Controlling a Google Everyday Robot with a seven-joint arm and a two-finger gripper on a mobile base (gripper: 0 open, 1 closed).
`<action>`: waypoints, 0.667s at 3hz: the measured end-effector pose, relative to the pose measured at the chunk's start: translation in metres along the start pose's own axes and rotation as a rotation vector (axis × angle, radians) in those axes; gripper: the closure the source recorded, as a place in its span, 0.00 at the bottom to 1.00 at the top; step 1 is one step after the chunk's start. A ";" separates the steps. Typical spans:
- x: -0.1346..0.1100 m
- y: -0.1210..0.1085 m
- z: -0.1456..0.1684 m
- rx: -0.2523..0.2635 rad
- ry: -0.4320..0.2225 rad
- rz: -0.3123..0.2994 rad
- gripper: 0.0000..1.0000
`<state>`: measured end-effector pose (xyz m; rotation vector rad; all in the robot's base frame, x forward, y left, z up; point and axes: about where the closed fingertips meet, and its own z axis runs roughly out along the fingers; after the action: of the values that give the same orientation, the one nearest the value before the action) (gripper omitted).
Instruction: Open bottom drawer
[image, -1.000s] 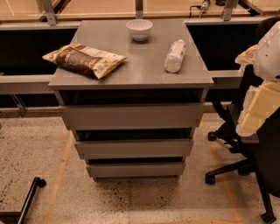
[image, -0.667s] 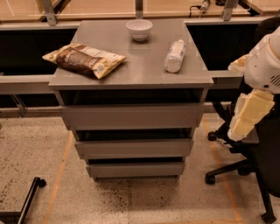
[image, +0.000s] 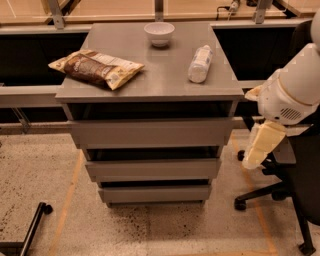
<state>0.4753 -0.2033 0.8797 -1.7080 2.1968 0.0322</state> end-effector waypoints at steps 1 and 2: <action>0.001 -0.005 0.030 -0.027 -0.002 -0.003 0.00; 0.005 -0.009 0.058 -0.066 -0.014 0.019 0.00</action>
Offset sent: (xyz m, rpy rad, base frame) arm 0.0362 0.0075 -0.0842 0.0635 0.1052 -0.0104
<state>0.4979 -0.1966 0.8257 -1.7160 2.2256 0.1219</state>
